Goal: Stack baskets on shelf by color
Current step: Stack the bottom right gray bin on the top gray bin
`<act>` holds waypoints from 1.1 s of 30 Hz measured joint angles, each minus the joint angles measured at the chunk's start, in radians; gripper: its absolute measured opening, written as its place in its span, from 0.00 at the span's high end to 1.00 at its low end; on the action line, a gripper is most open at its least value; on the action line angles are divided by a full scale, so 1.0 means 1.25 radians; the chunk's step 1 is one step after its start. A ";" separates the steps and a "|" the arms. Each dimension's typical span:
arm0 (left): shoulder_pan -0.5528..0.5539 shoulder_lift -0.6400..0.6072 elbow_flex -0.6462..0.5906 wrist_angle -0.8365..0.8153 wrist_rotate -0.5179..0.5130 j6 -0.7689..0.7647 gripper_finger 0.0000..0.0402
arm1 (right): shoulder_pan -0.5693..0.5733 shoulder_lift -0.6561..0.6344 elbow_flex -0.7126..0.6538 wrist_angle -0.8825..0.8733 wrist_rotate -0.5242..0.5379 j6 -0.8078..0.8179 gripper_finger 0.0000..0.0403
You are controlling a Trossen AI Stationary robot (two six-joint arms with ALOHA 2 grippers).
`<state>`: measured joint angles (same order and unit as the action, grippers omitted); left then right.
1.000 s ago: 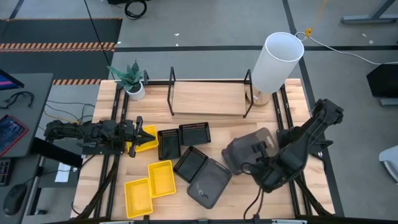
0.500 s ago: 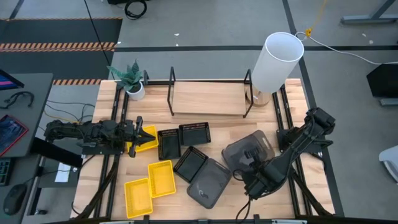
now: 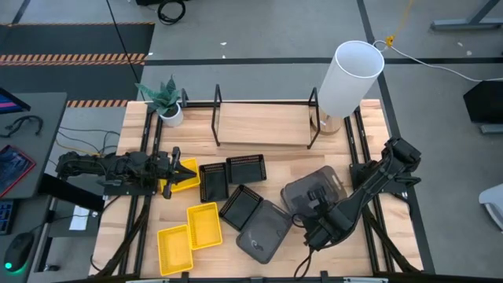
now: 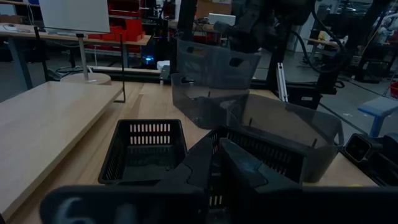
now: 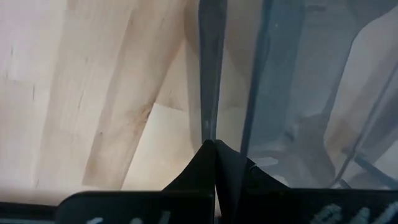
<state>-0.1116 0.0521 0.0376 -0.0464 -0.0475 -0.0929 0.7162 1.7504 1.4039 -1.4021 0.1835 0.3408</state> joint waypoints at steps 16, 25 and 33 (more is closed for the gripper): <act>0.000 0.000 0.000 0.001 0.000 0.000 0.91 | -0.001 -0.001 -0.072 0.033 -0.093 0.005 0.84; 0.000 0.000 0.000 0.001 0.000 0.000 0.94 | -0.011 -0.001 0.028 -0.132 -0.120 0.019 0.59; 0.000 0.000 0.000 0.002 0.000 0.000 0.91 | 0.023 -0.008 0.121 0.131 -0.005 -0.094 0.54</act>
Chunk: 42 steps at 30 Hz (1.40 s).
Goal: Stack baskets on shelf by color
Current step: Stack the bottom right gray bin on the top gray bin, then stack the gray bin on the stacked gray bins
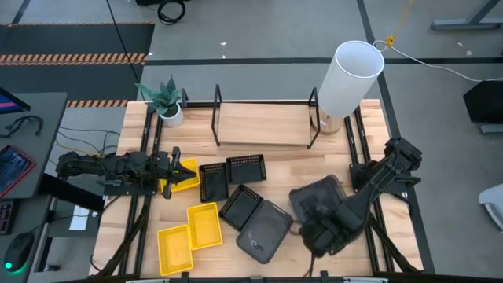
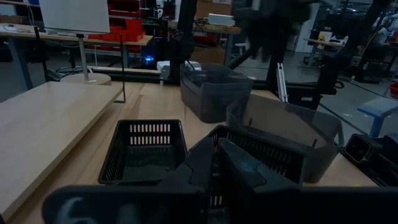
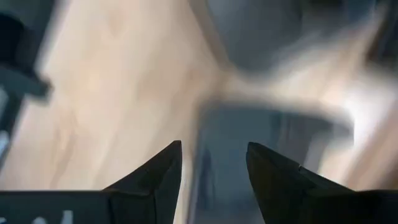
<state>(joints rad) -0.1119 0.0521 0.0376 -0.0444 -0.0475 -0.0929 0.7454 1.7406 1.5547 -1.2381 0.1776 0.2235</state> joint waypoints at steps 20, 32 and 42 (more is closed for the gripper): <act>0.000 0.000 -0.001 0.006 0.000 0.000 0.91 | -0.041 0.031 -0.195 0.609 0.007 -0.184 0.55; 0.000 0.000 -0.001 0.008 0.000 0.000 0.94 | -0.056 0.198 -0.145 0.580 -0.001 -0.241 0.60; 0.000 0.000 -0.001 0.007 0.000 0.000 0.91 | -0.055 0.227 -0.144 0.575 0.003 -0.245 0.95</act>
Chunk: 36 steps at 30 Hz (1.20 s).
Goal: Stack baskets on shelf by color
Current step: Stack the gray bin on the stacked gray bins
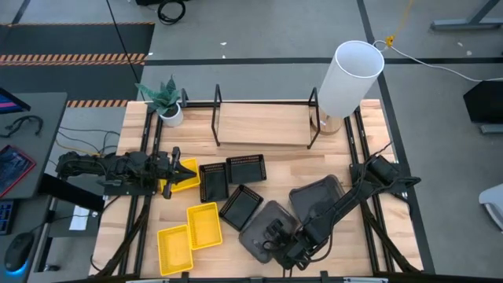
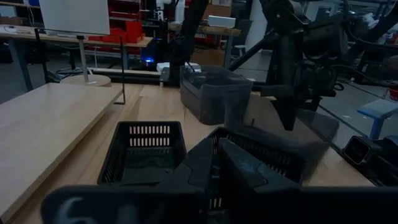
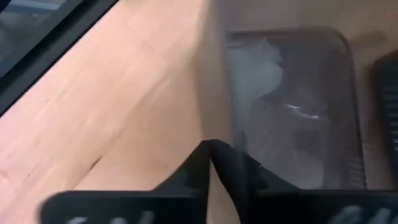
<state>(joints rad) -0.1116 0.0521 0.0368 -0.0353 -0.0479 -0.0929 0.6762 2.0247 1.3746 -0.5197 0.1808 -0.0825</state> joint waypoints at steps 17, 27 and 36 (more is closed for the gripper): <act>0.000 0.000 0.000 0.002 0.000 0.000 0.92 | 0.000 0.001 0.000 0.000 -0.014 -0.004 0.99; 0.000 0.000 0.000 0.002 0.000 0.000 0.93 | 0.000 -0.062 0.000 -0.010 0.002 -0.006 0.99; 0.000 0.000 0.000 0.002 0.000 0.000 0.93 | 0.002 -0.209 0.000 -0.082 0.036 0.029 0.99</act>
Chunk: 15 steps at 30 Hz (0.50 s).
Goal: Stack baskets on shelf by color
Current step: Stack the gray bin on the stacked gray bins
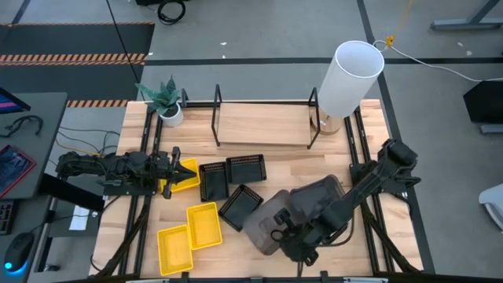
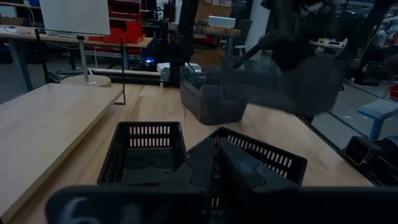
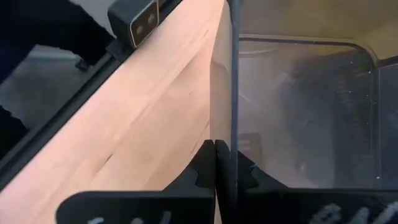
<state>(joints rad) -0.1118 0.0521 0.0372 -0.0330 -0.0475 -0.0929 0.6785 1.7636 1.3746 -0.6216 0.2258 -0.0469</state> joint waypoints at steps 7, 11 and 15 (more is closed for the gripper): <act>0.000 0.000 0.000 0.000 0.000 0.000 0.91 | 0.020 -0.115 0.000 -0.103 0.028 0.081 0.99; 0.000 0.000 0.000 0.000 0.000 0.000 0.92 | 0.033 -0.167 0.000 -0.181 0.031 0.135 0.99; 0.000 0.000 0.000 0.000 0.000 0.000 0.93 | 0.048 -0.225 -0.063 -0.211 0.029 0.195 0.98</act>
<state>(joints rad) -0.1116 0.0521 0.0376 -0.0333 -0.0475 -0.0929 0.7379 1.4820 1.2954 -0.8859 0.2624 0.1969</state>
